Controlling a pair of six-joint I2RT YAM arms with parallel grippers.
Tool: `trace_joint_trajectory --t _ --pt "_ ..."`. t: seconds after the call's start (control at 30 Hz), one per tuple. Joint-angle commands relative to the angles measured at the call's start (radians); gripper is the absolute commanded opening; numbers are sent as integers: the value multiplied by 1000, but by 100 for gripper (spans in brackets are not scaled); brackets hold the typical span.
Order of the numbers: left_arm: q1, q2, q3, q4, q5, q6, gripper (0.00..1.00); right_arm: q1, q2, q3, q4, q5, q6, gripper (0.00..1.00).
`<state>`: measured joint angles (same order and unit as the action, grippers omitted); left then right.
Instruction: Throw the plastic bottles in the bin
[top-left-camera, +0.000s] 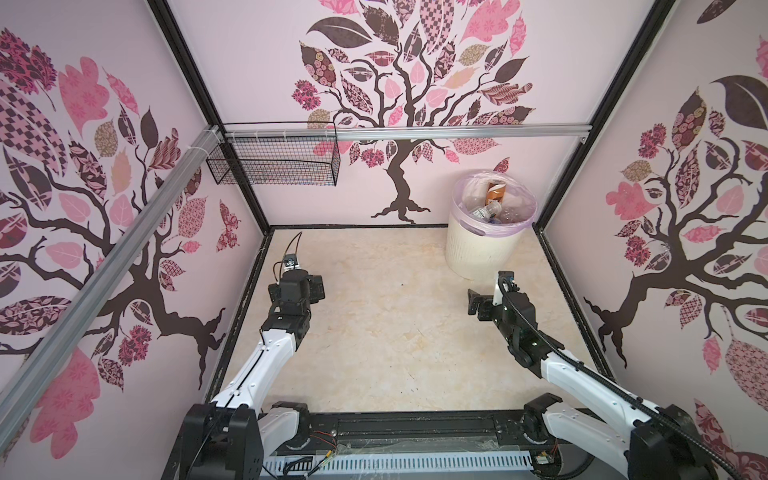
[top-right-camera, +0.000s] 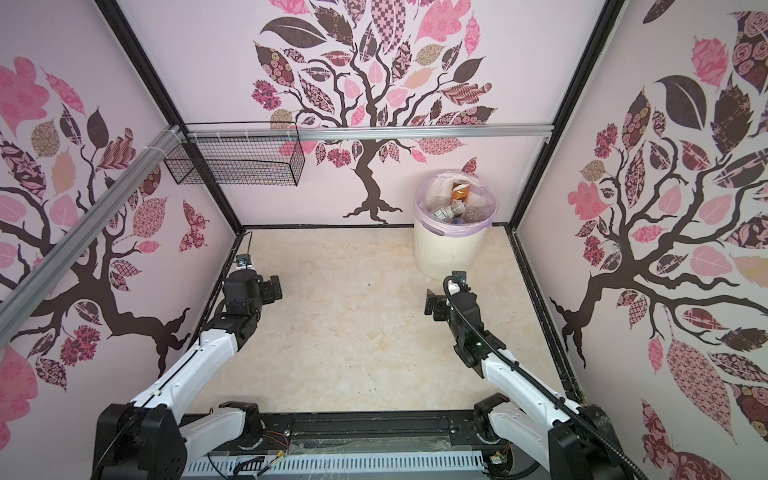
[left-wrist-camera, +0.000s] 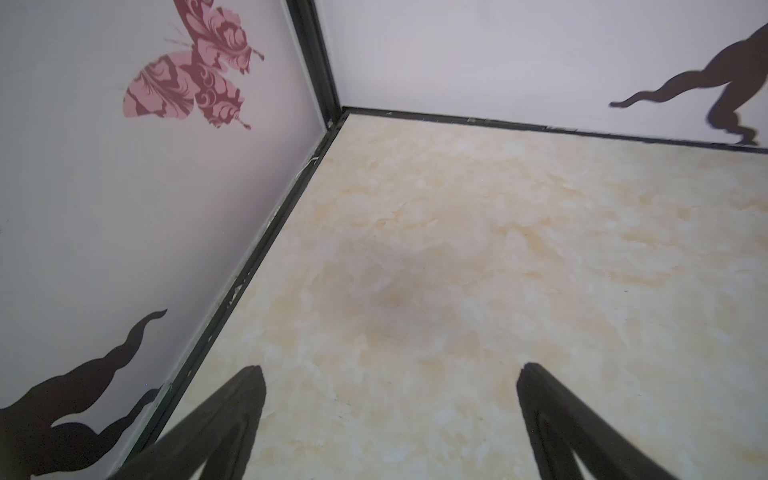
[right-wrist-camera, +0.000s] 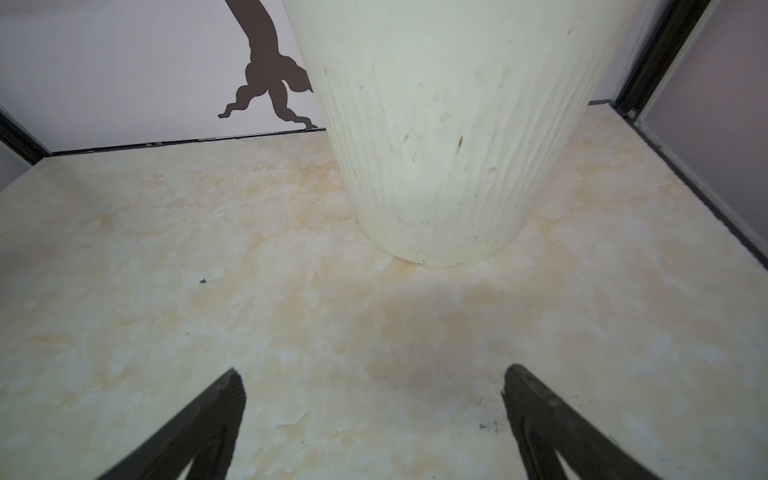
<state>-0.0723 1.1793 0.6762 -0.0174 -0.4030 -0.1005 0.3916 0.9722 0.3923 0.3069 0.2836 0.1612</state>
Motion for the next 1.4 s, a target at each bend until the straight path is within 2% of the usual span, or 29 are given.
trace_joint_trajectory --t 0.0,0.13,0.23,0.33,0.4,0.53,0.63,0.8,0.83,0.87,0.9,1.03,1.1,1.17,1.27,1.37 --pt "28 55 -50 207 7 -19 98 7 -28 -48 167 138 -113 99" --pt "32 157 -131 429 25 -41 98 7 -48 -112 235 204 -111 99" --pt "35 232 -149 501 37 3 98 7 -30 -170 348 244 -123 100" --pt "41 282 -174 577 70 4 98 4 15 -160 358 336 -154 99" --pt "42 280 -156 525 113 14 99 -18 80 -170 422 354 -165 100" --pt "43 294 -140 513 109 11 98 -73 246 -180 535 355 -144 99" --pt "46 331 -94 468 102 10 99 -83 332 -162 632 377 -198 100" --pt "71 361 -80 481 83 -3 98 -127 335 -157 633 314 -184 100" --pt "74 378 -146 662 120 18 98 -132 334 -152 616 305 -192 100" --pt "74 367 -184 693 185 49 98 -136 335 -140 587 306 -200 100" --pt "70 349 -192 676 198 51 98 -149 339 -128 559 306 -194 99" --pt "78 409 -294 951 240 54 99 -174 333 -112 505 294 -172 100" --pt "79 378 -280 853 242 52 99 -175 306 -118 469 290 -166 100" --pt "77 399 -289 916 235 52 99 -175 270 -152 495 278 -166 100" --pt "79 374 -281 853 243 50 99 -176 265 -206 645 246 -172 99" --pt "79 386 -287 887 238 52 99 -176 332 -201 749 196 -198 99"
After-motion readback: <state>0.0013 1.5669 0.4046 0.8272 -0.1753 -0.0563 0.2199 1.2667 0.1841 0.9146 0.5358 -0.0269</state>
